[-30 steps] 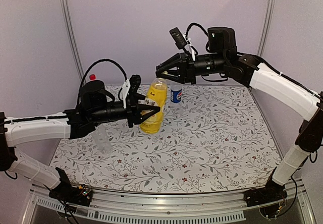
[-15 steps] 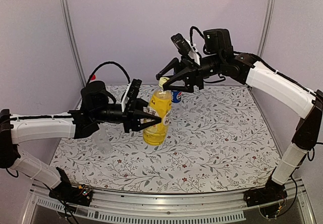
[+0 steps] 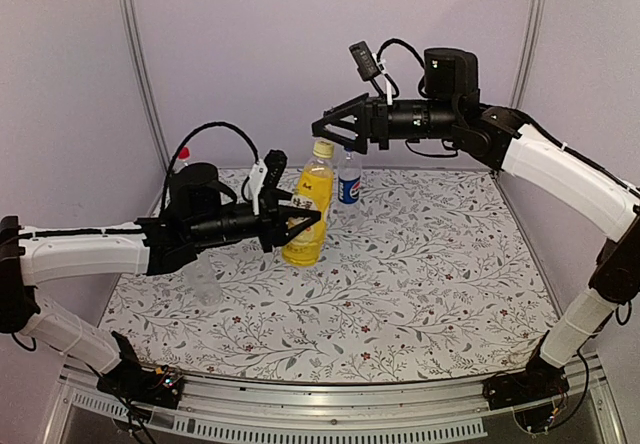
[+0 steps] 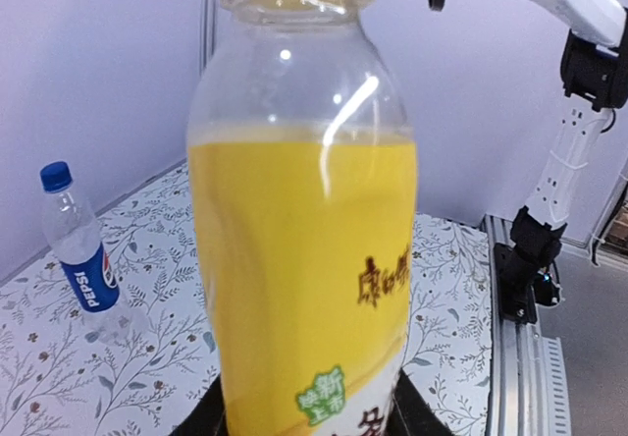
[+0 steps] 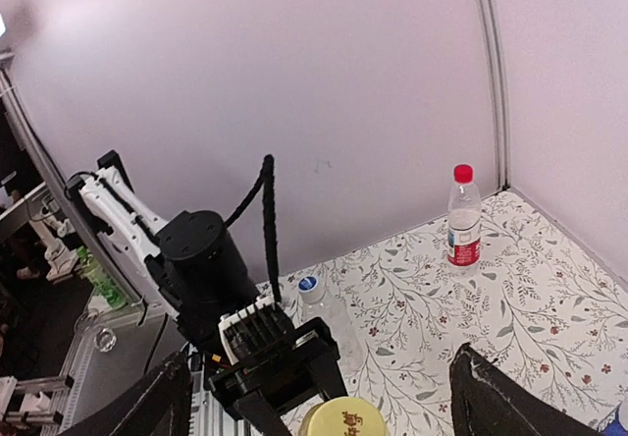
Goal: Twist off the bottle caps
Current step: Unscrew the bottle cap from the plastic bottle.
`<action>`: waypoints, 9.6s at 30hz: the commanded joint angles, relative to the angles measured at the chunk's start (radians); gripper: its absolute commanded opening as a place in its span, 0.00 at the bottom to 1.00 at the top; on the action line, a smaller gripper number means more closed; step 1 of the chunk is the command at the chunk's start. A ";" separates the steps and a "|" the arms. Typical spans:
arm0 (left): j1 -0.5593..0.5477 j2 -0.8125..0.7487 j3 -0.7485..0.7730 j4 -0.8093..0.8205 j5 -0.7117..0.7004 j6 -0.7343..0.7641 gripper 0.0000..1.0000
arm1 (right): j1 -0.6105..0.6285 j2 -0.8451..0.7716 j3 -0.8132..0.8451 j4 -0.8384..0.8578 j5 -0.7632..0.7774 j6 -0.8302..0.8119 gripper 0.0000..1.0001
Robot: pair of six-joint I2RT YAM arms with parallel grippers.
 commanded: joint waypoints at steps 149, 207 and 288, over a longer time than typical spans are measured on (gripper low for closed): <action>-0.037 -0.058 -0.004 0.015 -0.037 0.082 0.23 | -0.011 -0.031 -0.025 0.007 -0.128 -0.183 0.86; -0.085 -0.068 0.028 -0.083 -0.384 0.103 0.22 | 0.093 0.041 -0.051 0.052 0.378 0.139 0.42; -0.089 -0.040 0.060 -0.133 -0.445 0.075 0.28 | 0.079 0.073 0.020 0.028 0.347 0.147 0.41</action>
